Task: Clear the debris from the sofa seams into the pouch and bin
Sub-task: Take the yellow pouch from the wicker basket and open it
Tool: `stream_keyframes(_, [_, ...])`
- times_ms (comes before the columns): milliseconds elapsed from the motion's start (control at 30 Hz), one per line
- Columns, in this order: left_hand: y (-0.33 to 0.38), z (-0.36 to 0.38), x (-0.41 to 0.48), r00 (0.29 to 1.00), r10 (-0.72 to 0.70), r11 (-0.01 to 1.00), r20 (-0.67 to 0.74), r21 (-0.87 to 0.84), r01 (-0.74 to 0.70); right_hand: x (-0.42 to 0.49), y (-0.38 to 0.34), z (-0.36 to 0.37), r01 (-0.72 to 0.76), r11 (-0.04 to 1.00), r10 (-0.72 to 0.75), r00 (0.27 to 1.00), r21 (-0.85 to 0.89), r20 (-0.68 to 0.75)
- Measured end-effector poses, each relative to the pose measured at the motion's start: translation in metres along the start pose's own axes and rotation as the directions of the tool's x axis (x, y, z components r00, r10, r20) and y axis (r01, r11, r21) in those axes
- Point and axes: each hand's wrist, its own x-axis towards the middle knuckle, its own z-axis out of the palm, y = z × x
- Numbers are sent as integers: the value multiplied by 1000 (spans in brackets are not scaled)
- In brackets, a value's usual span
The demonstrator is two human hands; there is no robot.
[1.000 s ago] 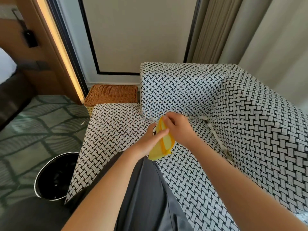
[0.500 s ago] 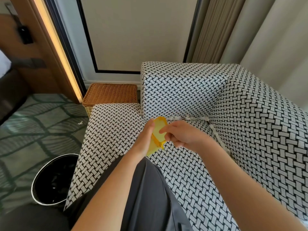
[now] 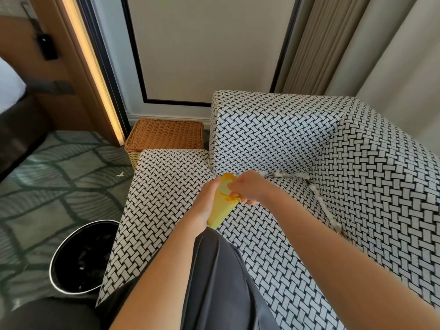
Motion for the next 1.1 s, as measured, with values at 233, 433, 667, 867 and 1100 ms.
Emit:
stream_keyframes(233, [-25, -38, 13, 995, 29, 997, -99, 74, -22, 27, 13, 34, 94, 987, -101, 994, 129, 50])
stream_keyframes(433, [-51, -61, 19, 967, 126, 992, -222, 10, -127, 51, 11, 69, 142, 988, -142, 990, 62, 1])
stream_keyframes(667, [-50, -60, 39, 949, 272, 955, -160, 162, -247, 76, 14, 83, 285, 951, -247, 933, 116, -263])
stream_keyframes(867, [-51, -75, 57, 971, 229, 931, 73, 276, -240, 94, 24, 75, 353, 898, -270, 913, 263, -304])
stream_keyframes(1100, [-41, -75, 78, 961, 188, 741, 202, 614, -273, 90, 29, 64, 486, 843, -445, 870, 228, -211])
